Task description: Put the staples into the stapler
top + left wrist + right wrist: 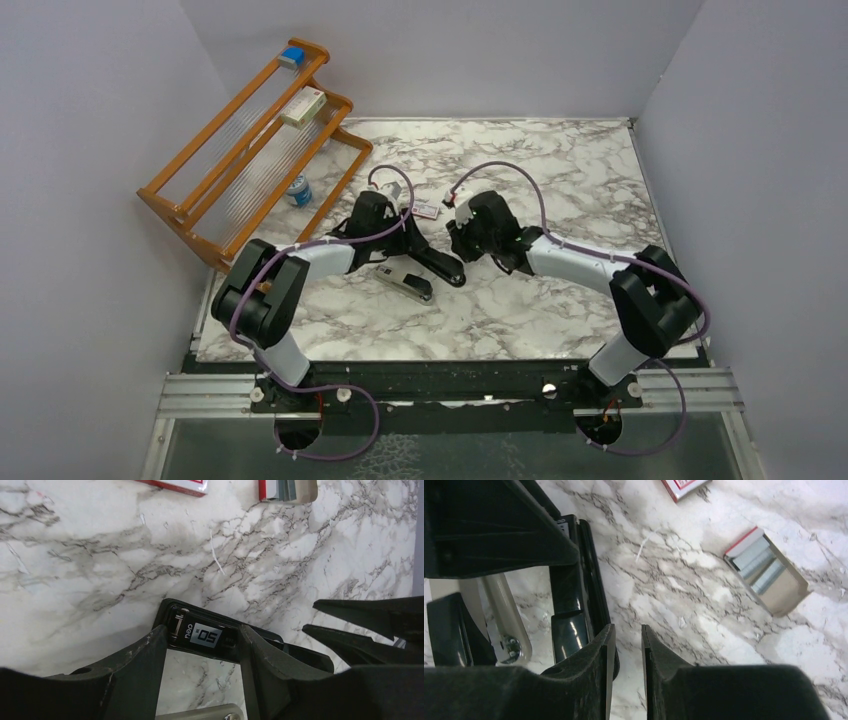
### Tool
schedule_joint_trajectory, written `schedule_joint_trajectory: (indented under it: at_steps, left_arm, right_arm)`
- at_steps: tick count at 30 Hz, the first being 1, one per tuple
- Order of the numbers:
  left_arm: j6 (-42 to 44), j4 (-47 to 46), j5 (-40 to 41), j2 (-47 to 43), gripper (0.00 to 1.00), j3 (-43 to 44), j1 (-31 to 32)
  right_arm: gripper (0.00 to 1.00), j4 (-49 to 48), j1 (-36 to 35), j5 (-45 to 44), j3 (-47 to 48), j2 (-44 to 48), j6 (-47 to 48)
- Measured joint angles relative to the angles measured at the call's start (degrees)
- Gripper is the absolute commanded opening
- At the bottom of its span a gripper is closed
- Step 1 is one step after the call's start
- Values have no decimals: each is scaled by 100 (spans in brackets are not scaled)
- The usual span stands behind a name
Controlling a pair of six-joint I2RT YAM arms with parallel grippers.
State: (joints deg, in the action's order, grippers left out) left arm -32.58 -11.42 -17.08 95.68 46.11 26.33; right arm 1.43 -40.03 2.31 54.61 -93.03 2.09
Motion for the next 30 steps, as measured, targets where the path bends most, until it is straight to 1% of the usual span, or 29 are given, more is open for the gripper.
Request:
schedule_joint_trajectory:
  at_steps: [3,6,10,12,14,18,20,24,27,30]
  left_arm:
    - [-111,-96,0,-105,57,-173,92]
    - [-129,20,13,-269,59,-278,170]
    - [-52,227,105,-400,59,-247,195]
    - [28,363,151,-407,59,-157,192]
    - [122,474,210,-407,59,-55,190]
    - [323,625,284,-407,59,96,192]
    - [417,710,332,-407,59,111,192]
    - [535,870,391,-407,60,114,192]
    - [592,949,415,-407,60,114,192]
    - [632,1054,448,-393,60,155,192]
  right_arm:
    - [34,-4,133,-11,-267,262,-52]
    - [35,-83,227,-24,-575,723,-177]
    - [28,-295,264,24,-824,1318,-420]
    - [28,-308,264,149,-833,1471,-498]
    - [28,-267,264,328,-826,1539,-533]
    - [40,94,264,695,-745,1541,-632]
    - [44,214,264,804,-719,1541,-715]
    - [45,393,262,852,-719,1543,-1025]
    - [41,538,262,850,-719,1543,-1300]
    - [40,608,262,850,-719,1541,-1519]
